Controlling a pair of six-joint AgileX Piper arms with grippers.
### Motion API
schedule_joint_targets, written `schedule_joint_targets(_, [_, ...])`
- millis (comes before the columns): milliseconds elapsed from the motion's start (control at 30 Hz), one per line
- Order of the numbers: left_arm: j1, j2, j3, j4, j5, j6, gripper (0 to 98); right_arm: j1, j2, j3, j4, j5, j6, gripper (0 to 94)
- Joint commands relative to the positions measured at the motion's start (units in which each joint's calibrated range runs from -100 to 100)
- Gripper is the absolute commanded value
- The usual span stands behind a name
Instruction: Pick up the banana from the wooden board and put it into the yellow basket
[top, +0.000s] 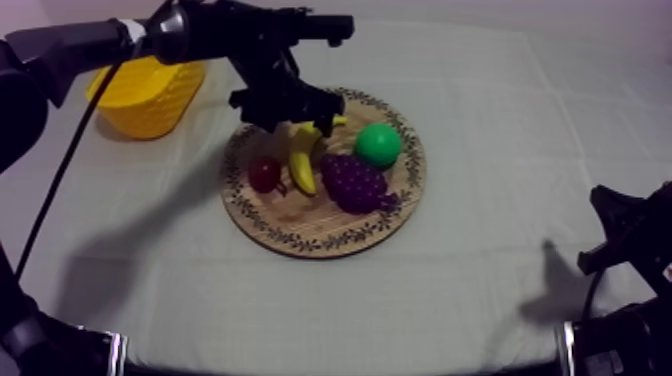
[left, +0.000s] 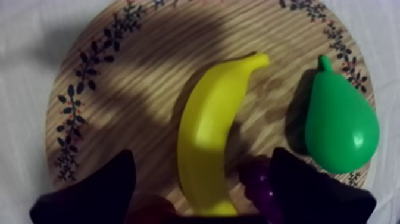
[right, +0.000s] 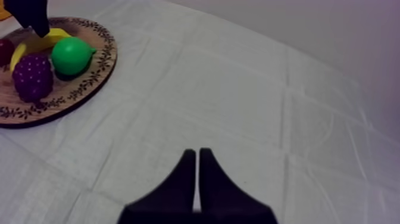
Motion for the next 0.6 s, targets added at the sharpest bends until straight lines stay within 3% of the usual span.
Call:
schedule_joint_targets(0, [0.0, 0.7, -0.3, 0.24, 0.3, -0.1, 80.8, 0.0, 0.0, 0.0, 0.0, 0.0, 0.0, 0.2])
schedule_joint_targets(300, [0.0, 3.4, -2.8, 1.25, 2.2, -1.0, 77.0, 0.0, 0.0, 0.0, 0.0, 0.0, 0.0, 0.2])
schedule_joint_targets(567, [0.0, 5.6, -5.0, 2.19, 3.1, -0.8, 68.0, 0.0, 0.0, 0.0, 0.0, 0.0, 0.0, 0.2])
